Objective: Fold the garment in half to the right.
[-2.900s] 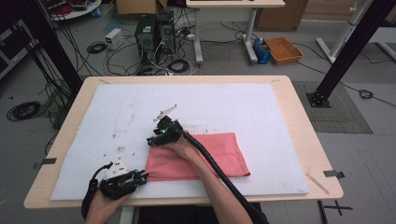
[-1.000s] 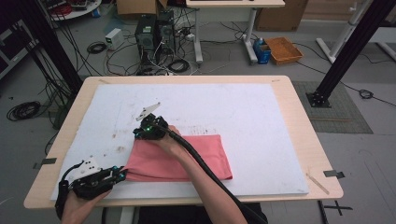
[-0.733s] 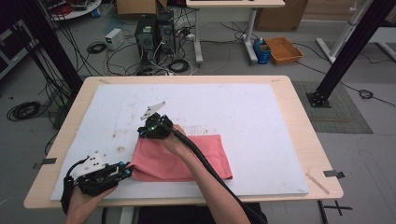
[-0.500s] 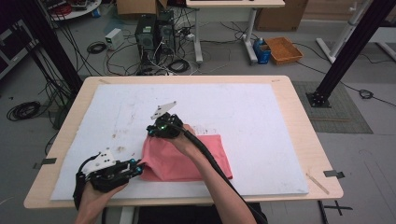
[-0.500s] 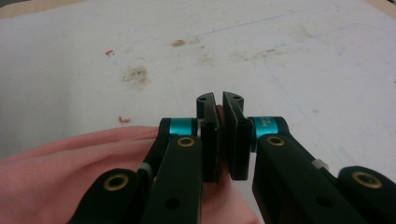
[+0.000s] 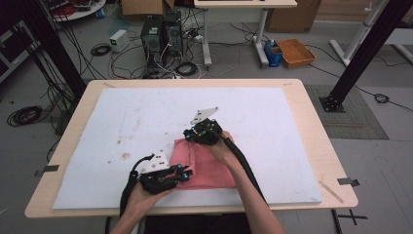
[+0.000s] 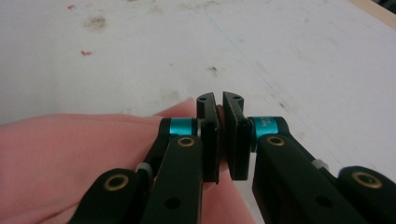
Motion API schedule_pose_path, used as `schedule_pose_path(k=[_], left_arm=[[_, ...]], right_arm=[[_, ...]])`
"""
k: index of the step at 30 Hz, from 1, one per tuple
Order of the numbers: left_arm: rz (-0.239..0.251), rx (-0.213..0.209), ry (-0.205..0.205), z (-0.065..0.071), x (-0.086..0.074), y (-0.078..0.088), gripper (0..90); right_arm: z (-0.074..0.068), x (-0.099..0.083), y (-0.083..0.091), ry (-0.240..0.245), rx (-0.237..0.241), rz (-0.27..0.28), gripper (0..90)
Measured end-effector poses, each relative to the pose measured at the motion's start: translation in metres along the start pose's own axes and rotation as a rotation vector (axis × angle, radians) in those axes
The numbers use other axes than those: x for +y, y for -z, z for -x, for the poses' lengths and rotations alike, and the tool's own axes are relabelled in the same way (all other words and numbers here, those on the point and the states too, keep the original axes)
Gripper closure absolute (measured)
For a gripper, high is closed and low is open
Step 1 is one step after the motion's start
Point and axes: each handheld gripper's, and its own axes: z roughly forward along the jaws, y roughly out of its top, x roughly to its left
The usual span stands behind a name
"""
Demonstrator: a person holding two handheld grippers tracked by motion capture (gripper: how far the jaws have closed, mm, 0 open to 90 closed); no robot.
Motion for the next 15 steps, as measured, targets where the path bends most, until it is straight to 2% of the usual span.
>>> schedule_pose_path(k=[5, 7, 10, 15], left_arm=[[-0.026, -0.023, -0.007, 0.009, 0.006, -0.025, 80.0], [-0.029, -0.027, -0.004, 0.012, 0.008, -0.035, 80.0], [-0.037, -0.039, -0.01, 0.016, 0.012, -0.046, 79.9], [-0.051, -0.04, -0.027, 0.025, 0.018, -0.058, 80.0]], right_arm=[[0.01, -0.017, 0.018, -0.021, -0.033, -0.002, 86.0], [0.014, -0.025, 0.026, -0.044, -0.041, 0.0, 86.0], [0.019, -0.034, 0.035, -0.069, -0.053, 0.013, 86.0], [0.023, -0.046, 0.046, -0.081, -0.076, 0.011, 86.0]])
